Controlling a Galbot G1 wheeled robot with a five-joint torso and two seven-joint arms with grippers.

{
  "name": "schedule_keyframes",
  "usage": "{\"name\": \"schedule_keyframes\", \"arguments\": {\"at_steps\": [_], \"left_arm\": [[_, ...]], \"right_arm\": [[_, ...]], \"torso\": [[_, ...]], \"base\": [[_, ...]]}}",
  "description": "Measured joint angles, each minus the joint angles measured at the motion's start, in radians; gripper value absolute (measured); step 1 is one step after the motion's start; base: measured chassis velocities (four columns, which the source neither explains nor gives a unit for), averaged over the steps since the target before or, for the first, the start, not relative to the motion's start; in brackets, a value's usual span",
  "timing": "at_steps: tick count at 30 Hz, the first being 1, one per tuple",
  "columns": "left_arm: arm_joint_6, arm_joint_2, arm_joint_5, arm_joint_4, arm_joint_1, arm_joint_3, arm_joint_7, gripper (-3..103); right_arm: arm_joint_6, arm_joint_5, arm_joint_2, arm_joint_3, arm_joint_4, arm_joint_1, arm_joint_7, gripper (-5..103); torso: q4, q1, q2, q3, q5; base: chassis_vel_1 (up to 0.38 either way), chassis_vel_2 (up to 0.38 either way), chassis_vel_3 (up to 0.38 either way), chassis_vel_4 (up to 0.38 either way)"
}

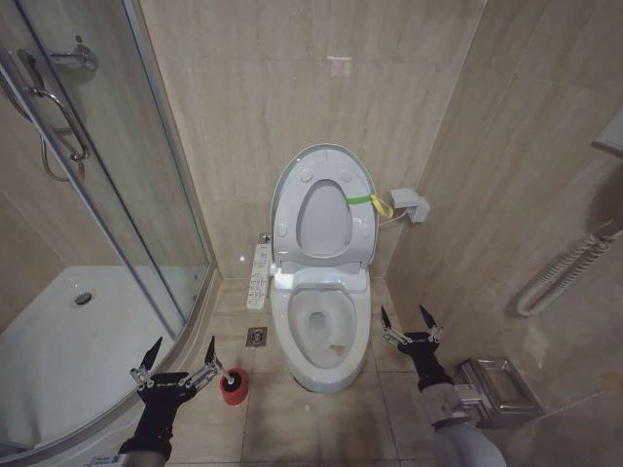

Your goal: Open the toilet lid, clean the toilet bowl with a toilet brush, close the toilet lid, and flush.

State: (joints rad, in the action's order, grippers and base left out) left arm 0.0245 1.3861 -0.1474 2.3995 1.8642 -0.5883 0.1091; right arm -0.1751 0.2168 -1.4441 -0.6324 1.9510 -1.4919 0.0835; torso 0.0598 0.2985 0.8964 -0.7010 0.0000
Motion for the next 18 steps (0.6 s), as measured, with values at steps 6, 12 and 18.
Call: {"name": "schedule_keyframes", "arguments": {"at_steps": [6, 12, 18], "left_arm": [[0.0, 0.0, 0.0, 0.0, 0.0, 0.0, 0.0, 100], [0.0, 0.0, 0.0, 0.0, 0.0, 0.0, 0.0, 100], [0.0, 0.0, 0.0, 0.0, 0.0, 0.0, 0.0, 100]], "right_arm": [[0.0, 0.0, 0.0, 0.0, 0.0, 0.0, 0.0, 100], [0.0, 0.0, 0.0, 0.0, 0.0, 0.0, -0.001, 100], [0.0, 0.0, 0.0, 0.0, 0.0, 0.0, -0.001, 100]], "torso": [[0.0, 0.0, 0.0, 0.0, 0.0], [0.0, 0.0, 0.0, 0.0, 0.0], [0.0, 0.0, 0.0, 0.0, 0.0]], "base": [[0.0, 0.0, 0.0, 0.0], [0.0, 0.0, 0.0, 0.0], [0.0, 0.0, 0.0, 0.0]]}}
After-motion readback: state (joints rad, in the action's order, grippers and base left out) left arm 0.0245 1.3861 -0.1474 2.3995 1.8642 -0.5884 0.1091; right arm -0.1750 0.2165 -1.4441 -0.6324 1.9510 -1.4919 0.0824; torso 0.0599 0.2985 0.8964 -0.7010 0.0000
